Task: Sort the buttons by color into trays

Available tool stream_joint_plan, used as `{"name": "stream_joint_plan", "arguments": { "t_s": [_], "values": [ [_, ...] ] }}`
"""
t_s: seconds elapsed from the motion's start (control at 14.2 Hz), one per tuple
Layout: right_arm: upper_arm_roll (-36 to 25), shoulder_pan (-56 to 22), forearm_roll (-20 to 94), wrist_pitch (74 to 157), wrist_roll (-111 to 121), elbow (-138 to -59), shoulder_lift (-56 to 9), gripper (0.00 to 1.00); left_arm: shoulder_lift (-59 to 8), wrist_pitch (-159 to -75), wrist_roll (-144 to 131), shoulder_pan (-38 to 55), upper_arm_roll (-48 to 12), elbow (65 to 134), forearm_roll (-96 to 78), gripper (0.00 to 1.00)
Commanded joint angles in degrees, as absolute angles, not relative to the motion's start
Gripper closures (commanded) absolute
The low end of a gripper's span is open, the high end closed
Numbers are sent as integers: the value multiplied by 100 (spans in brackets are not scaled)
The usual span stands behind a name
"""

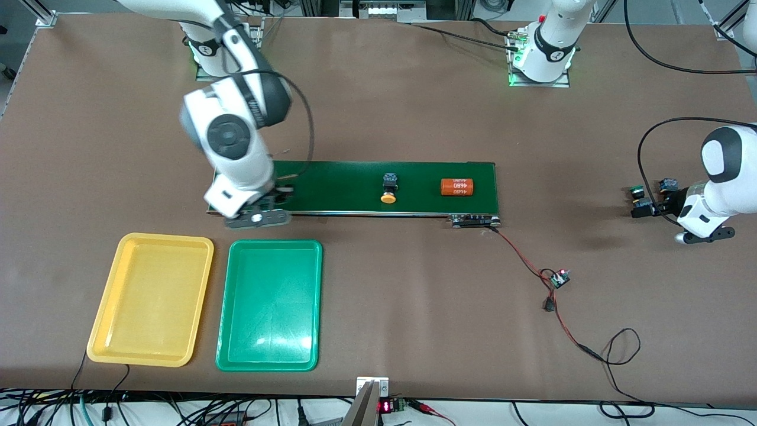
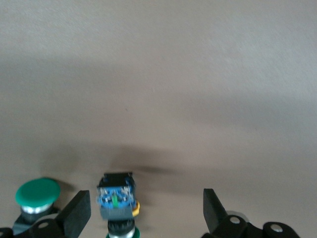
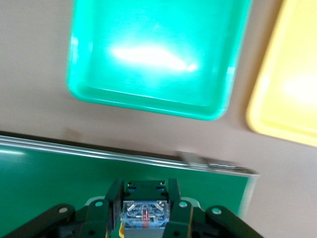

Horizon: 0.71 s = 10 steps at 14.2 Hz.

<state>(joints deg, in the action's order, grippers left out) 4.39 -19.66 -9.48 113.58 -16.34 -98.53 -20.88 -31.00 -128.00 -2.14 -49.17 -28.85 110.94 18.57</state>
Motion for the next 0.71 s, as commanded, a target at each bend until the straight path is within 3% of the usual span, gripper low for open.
{"name": "stream_joint_plan", "arguments": {
  "t_s": [0.0,0.42,0.63],
  "values": [
    [396,-1234,-1028,11153,-287,-9958,-1785,71,-3401,-13078,-308,-5203,-2979,11013,2074,0],
    [396,16,-1371,11881,466,-9967,-2188,71,-3542,-13104,-114,-5317,-2971,11188,2477,0],
    [396,246,-1389,12496,685,-9967,-2504,71,-3481,-13175,-114,-5405,-2971,11416,2496,0]
  ]
}}
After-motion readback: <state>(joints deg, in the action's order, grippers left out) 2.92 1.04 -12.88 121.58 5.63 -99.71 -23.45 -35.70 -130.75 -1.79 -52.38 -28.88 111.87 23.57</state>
